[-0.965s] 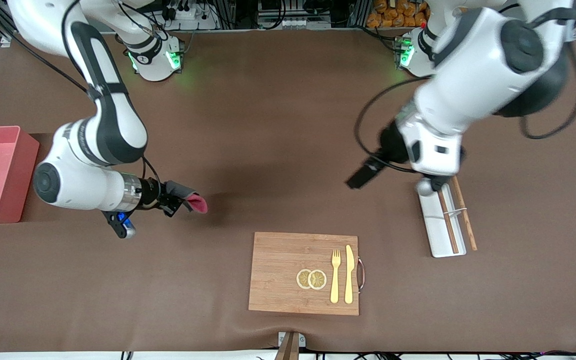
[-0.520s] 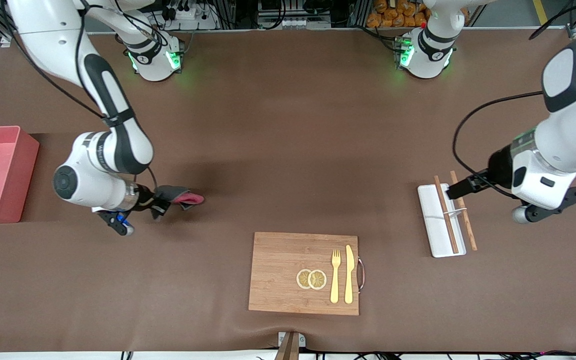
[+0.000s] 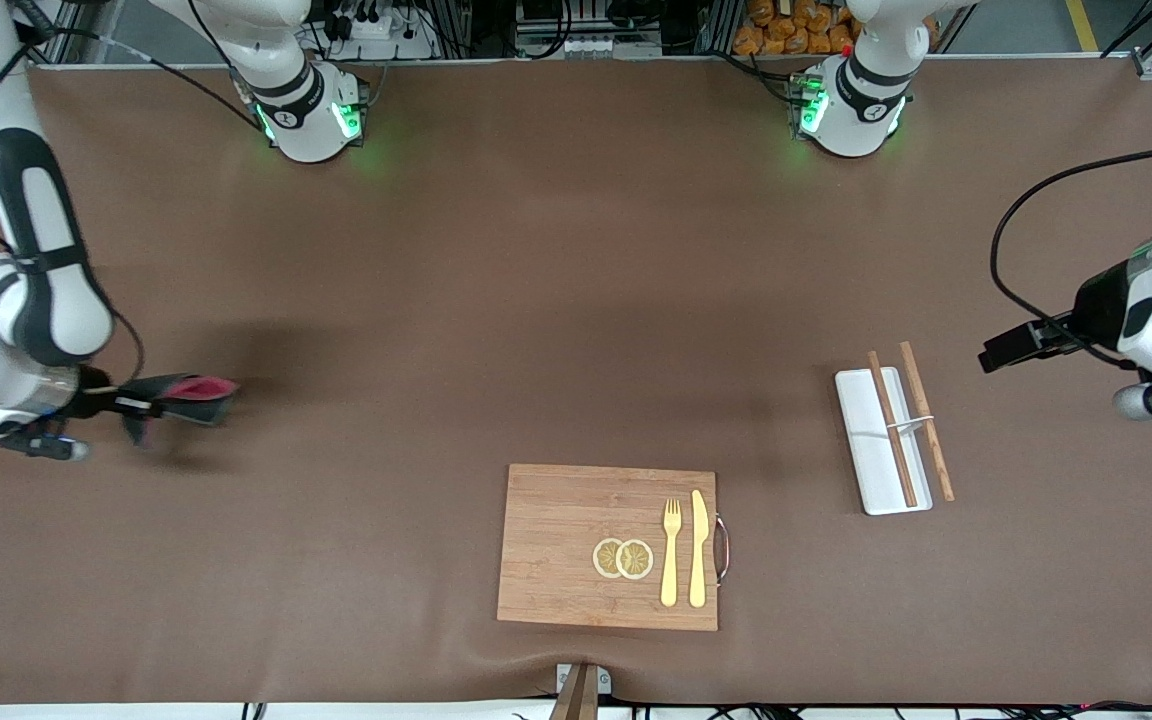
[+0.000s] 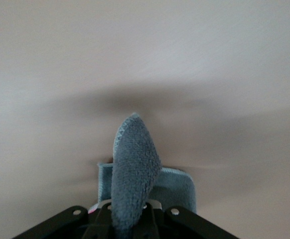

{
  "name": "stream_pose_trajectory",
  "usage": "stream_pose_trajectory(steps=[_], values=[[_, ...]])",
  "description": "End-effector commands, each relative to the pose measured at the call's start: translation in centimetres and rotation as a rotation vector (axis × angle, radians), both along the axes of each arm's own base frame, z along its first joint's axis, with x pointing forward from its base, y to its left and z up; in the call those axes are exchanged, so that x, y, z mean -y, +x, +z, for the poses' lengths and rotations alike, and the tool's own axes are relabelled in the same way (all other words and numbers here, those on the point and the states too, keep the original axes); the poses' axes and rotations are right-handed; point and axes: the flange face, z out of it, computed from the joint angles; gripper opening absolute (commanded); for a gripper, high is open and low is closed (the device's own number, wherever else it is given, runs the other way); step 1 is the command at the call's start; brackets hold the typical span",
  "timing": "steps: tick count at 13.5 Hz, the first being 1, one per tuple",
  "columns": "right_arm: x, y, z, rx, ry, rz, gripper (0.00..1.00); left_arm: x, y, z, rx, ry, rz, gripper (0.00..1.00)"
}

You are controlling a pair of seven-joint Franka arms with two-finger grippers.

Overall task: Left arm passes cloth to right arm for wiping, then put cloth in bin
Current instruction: 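Pull the cloth away with the right gripper while the left gripper retracts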

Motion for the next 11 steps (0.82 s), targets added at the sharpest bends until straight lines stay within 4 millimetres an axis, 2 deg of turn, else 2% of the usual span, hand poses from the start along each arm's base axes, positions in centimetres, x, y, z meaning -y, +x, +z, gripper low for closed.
stream_pose_trajectory(steps=[1,3,4,6,9,11], values=[[4.4,4.3,3.9,0.037,-0.145,0.158,0.0,-0.1,-2.2,1.9,-0.005,0.044,-0.017,1.0],[3.2,5.2,5.8,0.007,-0.191,0.203,0.0,-0.4,-3.2,2.9,-0.015,0.055,-0.019,1.0],[1.8,5.4,5.8,-0.014,-0.182,0.192,0.0,-0.3,-3.9,3.5,-0.01,0.063,-0.034,1.0],[0.2,5.3,4.2,-0.037,-0.164,0.1,0.0,-0.8,-5.3,3.9,0.003,0.079,-0.074,1.0],[-3.4,4.8,1.1,-0.053,-0.121,0.046,0.0,-1.2,-7.2,4.1,0.019,0.096,-0.107,1.0],[-6.0,4.1,-0.8,-0.052,-0.095,-0.025,0.0,-0.9,-7.3,4.2,0.02,0.064,-0.106,1.0]])
